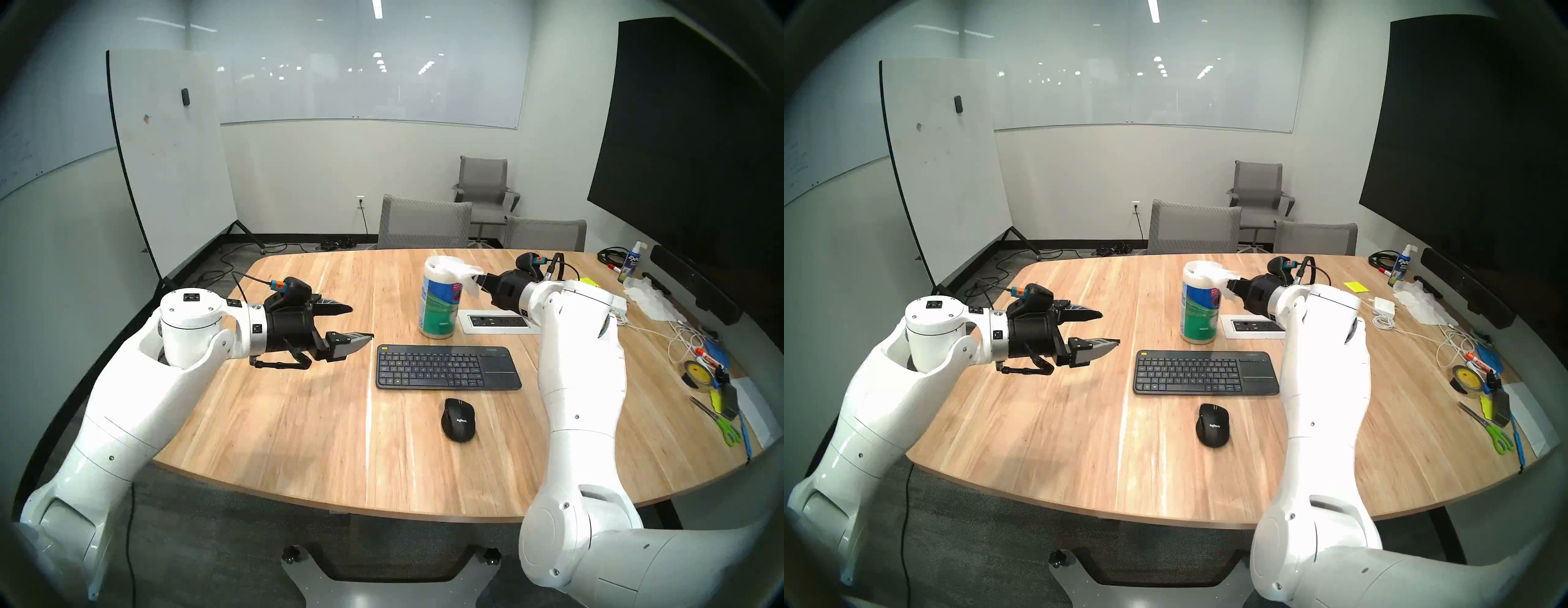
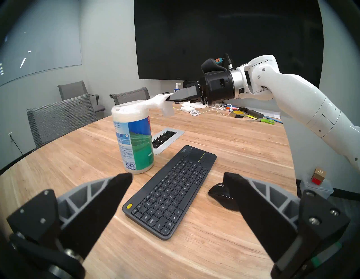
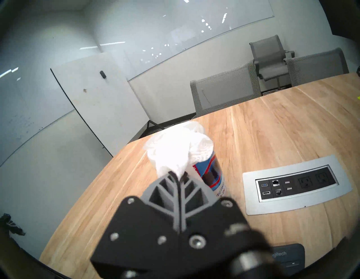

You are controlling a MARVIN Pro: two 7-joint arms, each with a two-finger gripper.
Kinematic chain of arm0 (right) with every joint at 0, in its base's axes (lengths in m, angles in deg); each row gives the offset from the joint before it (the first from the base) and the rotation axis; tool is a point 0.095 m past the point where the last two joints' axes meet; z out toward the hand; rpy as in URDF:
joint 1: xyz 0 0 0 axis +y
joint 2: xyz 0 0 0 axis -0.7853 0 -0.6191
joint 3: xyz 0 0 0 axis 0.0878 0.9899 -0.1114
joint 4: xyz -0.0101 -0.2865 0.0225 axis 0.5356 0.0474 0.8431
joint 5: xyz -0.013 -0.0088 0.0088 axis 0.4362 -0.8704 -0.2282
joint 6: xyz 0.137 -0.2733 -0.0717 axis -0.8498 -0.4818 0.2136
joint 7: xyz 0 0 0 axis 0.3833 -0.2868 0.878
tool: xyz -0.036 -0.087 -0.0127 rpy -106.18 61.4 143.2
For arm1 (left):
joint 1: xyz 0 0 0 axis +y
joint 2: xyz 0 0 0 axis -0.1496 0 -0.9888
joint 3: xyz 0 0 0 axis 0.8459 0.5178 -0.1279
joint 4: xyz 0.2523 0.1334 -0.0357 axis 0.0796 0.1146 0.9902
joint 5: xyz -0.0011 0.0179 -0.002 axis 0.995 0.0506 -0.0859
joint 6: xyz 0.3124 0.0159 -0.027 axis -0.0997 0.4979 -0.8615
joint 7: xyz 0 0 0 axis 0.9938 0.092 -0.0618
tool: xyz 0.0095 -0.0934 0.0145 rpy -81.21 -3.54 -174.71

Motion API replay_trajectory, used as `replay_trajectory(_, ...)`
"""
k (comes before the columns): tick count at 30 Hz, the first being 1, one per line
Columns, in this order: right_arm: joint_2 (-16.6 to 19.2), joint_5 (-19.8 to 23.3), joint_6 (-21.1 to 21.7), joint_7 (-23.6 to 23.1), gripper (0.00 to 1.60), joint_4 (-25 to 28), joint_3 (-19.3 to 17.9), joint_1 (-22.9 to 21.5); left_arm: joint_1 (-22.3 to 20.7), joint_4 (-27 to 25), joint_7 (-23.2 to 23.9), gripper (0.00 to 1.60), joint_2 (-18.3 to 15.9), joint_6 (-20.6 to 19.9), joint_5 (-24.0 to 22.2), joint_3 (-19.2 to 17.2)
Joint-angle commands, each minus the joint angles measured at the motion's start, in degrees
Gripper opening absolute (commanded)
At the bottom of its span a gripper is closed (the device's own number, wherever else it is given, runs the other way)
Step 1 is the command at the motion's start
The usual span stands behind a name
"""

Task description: Wipe the keyboards and mice with a disinfecting wipe, then set the wipe down

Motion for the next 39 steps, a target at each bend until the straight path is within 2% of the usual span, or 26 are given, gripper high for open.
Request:
replay_trajectory(1,2.43,2.10,0.49,-5.55,0.00,6.38,0.21,1.17,-0.44,-0.52,0.00,1.60,-0.04,0.09,-0.08,-0.34)
replay_trajectory(9,5.18,3.47,2.58,-11.24,0.00,13.34,-1.60,5.45,-0.45,-0.51,0.00,1.60,-0.04,0.10,-0.07,-0.33)
replay_trajectory(16,7.21,4.28,3.47,-15.09,0.00,16.96,-3.32,7.82,-0.45,-0.52,0.00,1.60,-0.04,0.09,-0.07,-0.34)
replay_trajectory(23,9.35,4.90,4.87,-19.15,0.00,22.69,-6.22,12.63,-0.43,-0.56,-0.02,1.60,-0.05,0.07,-0.08,-0.36)
replay_trajectory(32,12.65,5.15,2.02,-22.12,0.00,22.20,-7.37,15.29,-0.41,-0.59,-0.04,1.60,-0.05,0.06,-0.09,-0.38)
replay_trajectory(34,13.60,5.17,0.46,-22.88,0.00,21.93,-7.30,16.07,-0.41,-0.59,-0.04,1.60,-0.05,0.06,-0.09,-0.38)
replay_trajectory(36,15.24,4.77,-4.13,-25.00,0.00,21.16,-6.86,17.99,-0.41,-0.59,-0.04,1.60,-0.05,0.06,-0.09,-0.37)
replay_trajectory(39,16.47,4.12,-7.23,-26.64,0.00,20.28,-6.68,18.68,-0.41,-0.59,-0.04,1.60,-0.05,0.06,-0.09,-0.37)
